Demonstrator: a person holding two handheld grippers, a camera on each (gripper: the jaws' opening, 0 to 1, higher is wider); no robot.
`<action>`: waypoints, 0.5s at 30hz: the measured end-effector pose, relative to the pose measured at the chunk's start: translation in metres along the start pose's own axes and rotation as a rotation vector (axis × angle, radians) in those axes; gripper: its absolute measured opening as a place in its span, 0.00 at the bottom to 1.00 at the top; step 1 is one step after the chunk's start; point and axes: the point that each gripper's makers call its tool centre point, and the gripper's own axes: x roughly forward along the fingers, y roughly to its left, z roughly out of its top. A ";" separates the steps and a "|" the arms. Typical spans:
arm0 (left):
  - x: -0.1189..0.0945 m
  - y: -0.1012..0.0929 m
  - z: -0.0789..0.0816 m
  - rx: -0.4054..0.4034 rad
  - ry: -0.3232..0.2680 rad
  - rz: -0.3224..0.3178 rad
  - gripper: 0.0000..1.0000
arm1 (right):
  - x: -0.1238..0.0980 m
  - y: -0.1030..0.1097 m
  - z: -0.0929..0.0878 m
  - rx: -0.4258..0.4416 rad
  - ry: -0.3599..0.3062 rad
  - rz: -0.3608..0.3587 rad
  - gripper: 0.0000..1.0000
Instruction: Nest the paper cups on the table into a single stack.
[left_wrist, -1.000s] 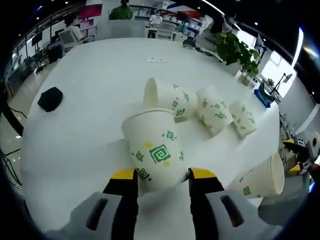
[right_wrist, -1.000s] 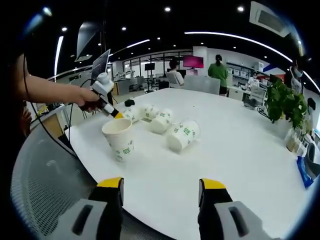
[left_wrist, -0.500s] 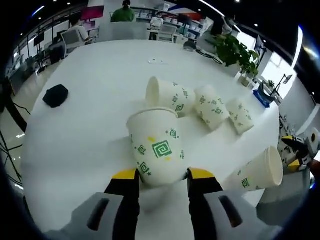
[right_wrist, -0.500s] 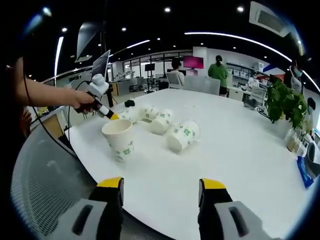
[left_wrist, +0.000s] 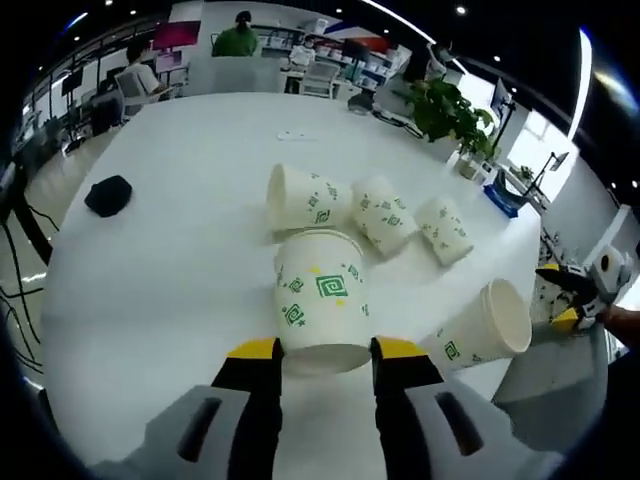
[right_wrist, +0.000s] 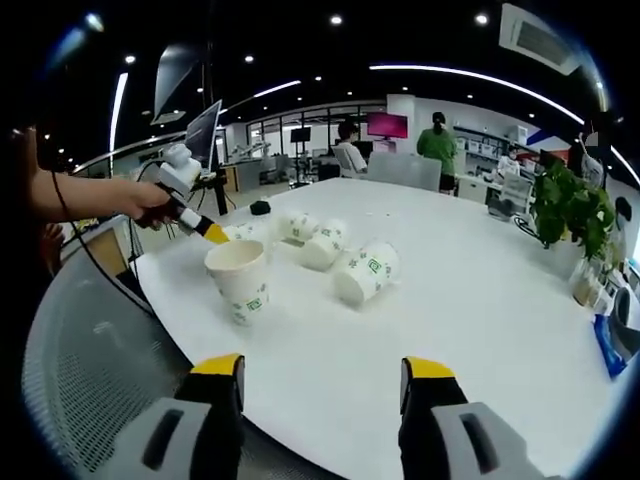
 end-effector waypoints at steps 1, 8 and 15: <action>-0.003 0.000 0.000 -0.002 -0.004 -0.003 0.34 | 0.000 0.000 0.000 -0.005 0.002 -0.001 0.64; -0.018 -0.004 0.007 -0.003 -0.046 -0.030 0.34 | -0.003 -0.003 0.006 0.016 -0.012 0.003 0.66; -0.043 -0.019 0.022 0.033 -0.102 -0.071 0.33 | -0.007 0.000 0.025 -0.007 -0.034 0.031 0.67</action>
